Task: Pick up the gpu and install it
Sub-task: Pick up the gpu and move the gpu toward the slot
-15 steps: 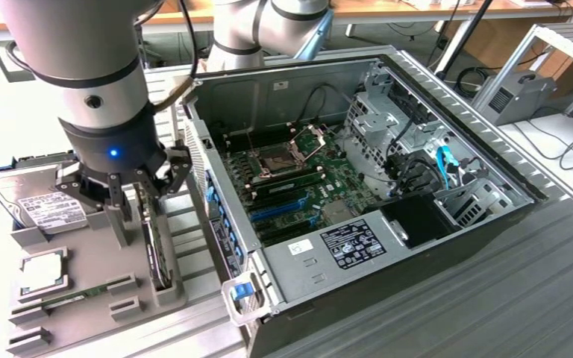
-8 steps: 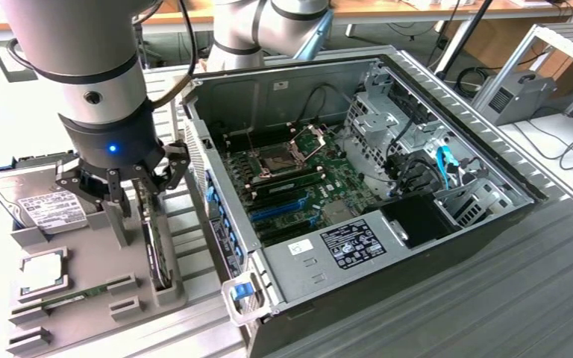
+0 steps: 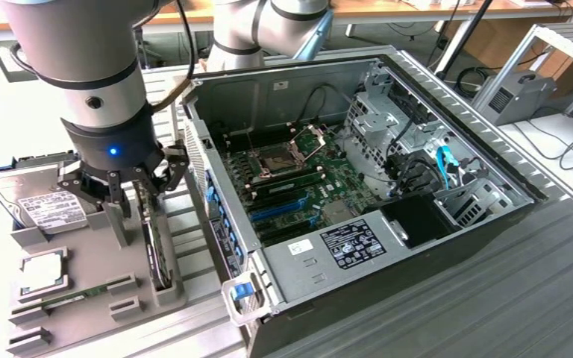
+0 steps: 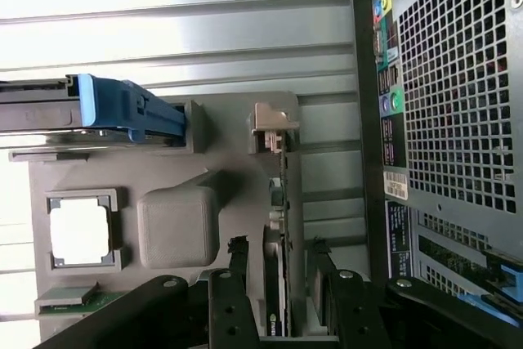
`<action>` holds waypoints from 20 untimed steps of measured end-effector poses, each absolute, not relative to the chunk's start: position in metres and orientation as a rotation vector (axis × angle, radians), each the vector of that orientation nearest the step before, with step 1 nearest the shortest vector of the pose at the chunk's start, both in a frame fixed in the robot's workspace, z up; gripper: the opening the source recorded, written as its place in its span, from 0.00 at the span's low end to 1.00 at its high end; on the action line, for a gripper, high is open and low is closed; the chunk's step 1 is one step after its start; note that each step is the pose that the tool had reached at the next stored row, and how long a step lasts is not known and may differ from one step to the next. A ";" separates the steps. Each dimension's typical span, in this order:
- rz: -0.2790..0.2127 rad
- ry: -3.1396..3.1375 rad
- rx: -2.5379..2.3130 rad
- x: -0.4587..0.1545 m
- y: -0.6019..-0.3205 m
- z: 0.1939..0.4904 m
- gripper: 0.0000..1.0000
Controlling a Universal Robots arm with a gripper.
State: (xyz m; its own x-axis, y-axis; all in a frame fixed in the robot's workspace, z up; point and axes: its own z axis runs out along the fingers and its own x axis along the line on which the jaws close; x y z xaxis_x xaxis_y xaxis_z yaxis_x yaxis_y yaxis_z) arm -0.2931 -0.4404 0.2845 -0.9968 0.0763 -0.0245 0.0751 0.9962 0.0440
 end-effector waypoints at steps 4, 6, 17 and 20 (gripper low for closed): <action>0.067 3.113 0.118 -0.295 -0.449 0.280 0.42; 0.067 3.112 0.118 -0.295 -0.453 0.278 0.42; 0.067 3.113 0.117 -0.295 -0.465 0.275 0.42; 0.067 3.113 0.117 -0.295 -0.467 0.273 0.42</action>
